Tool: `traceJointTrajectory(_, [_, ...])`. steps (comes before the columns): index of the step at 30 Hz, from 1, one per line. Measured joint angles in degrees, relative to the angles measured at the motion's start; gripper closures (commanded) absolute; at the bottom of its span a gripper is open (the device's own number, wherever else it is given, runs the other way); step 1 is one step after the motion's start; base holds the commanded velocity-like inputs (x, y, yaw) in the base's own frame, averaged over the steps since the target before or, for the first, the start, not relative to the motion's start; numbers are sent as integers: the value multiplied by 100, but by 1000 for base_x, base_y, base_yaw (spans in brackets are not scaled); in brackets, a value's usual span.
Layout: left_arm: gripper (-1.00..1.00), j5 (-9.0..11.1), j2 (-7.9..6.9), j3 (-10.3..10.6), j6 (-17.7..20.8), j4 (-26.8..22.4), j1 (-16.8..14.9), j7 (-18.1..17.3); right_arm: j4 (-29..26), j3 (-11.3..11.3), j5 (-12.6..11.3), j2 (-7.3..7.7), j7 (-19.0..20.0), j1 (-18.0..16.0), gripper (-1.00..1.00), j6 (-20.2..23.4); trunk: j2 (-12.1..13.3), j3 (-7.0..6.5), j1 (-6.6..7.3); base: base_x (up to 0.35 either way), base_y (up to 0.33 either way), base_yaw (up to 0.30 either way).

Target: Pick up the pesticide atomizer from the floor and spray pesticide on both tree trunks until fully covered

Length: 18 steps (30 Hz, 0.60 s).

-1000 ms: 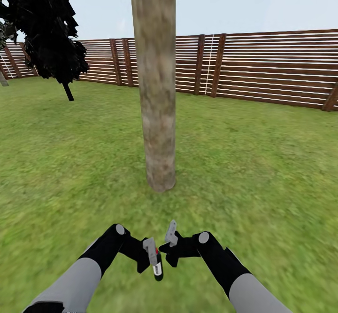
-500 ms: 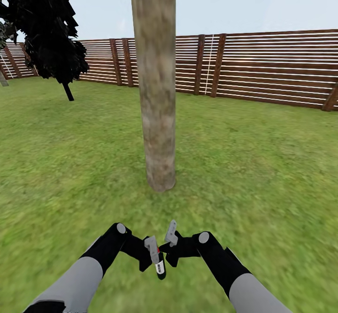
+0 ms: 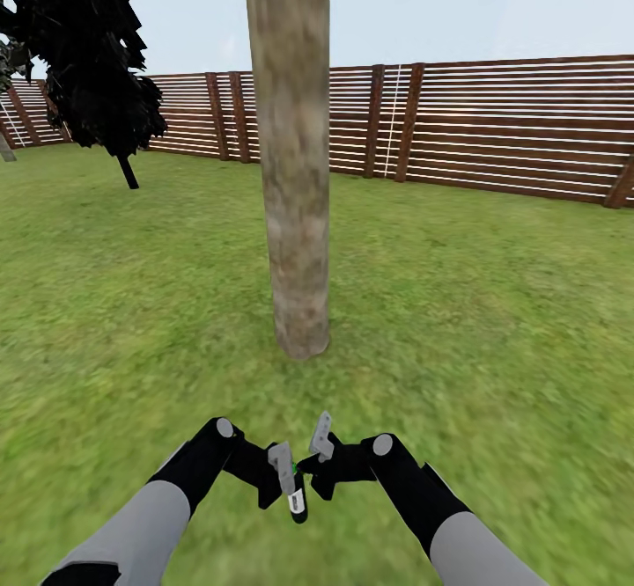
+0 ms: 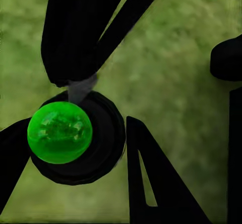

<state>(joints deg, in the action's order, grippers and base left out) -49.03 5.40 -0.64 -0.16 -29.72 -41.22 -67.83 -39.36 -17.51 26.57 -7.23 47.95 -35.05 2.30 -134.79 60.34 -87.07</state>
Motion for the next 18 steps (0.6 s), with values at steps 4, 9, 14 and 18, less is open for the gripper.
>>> traceJointTrajectory(4, [100, -61, -402, 6, 1, -8, 37, 8, 21, 6, 0, 3, 0, 0, 100, 0, 0, 0, 0, 0, 0, 0])
traceJointTrajectory(9, [100, -56, -806, 12, -9, -16, 63, 3, 34, 8, 0, 5, 0, 0, 100, 0, 0, 0, 0, 0, 0, 0])
traceJointTrajectory(14, [100, -61, -1224, 13, -278, 0, 109, 46, 68, 14, 5, 43, 0, 0, -100, -4, 0, 0, 0, 0, 0, 0])
traceJointTrajectory(18, [100, 28, -1653, -67, -380, 59, 148, 140, 166, 24, -3, 66, -7, 3, -100, -17, 0, 0, 0, 0, 0, 0])
